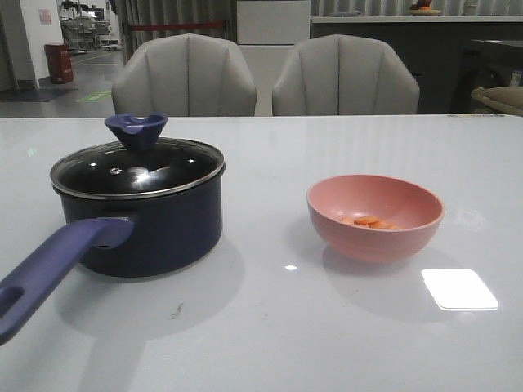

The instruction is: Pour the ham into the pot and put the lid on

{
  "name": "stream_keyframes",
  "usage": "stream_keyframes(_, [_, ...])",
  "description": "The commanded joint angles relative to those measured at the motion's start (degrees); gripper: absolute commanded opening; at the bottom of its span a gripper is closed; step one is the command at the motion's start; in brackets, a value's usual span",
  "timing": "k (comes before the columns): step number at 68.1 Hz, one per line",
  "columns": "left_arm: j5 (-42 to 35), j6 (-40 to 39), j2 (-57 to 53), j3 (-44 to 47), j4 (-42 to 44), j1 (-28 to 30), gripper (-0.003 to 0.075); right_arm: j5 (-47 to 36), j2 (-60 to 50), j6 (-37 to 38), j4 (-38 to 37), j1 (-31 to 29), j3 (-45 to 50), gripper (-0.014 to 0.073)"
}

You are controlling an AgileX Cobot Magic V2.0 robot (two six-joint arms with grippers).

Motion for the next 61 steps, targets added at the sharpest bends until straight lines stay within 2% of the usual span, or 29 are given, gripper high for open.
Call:
stream_keyframes(1, [-10.2, -0.3, -1.2, 1.2, -0.6, 0.1, 0.0132, -4.9, -1.1, -0.1, -0.9, -0.5, -0.3, 0.0165])
stream_keyframes(8, [-16.7, -0.3, -1.0, 0.7, -0.7, 0.1, 0.0132, -4.9, -1.1, -0.1, -0.9, -0.5, -0.3, 0.0165])
stream_keyframes(13, [-16.6, -0.3, -0.6, -1.4, -0.7, 0.1, 0.0132, -4.9, -1.1, -0.1, -0.9, -0.5, -0.3, 0.0165])
stream_keyframes(19, [-12.2, -0.3, 1.0, -6.5, -0.7, 0.1, 0.0132, -4.9, -1.1, -0.1, -0.9, -0.5, -0.3, 0.0165])
stream_keyframes(28, [4.6, -0.3, 6.5, -16.3, -0.7, 0.1, 0.0132, -4.9, -1.1, -0.1, -0.9, -0.5, -0.3, 0.0165])
stream_keyframes(34, [11.3, -0.3, 10.5, -20.7, -0.7, 0.1, 0.0132, -4.9, -1.1, -0.1, -0.9, -0.5, -0.3, 0.0165])
stream_keyframes(61, [10.7, -0.3, 18.6, -22.4, -0.8, 0.1, 0.0132, -4.9, -1.1, -0.1, -0.9, -0.5, -0.3, 0.0165])
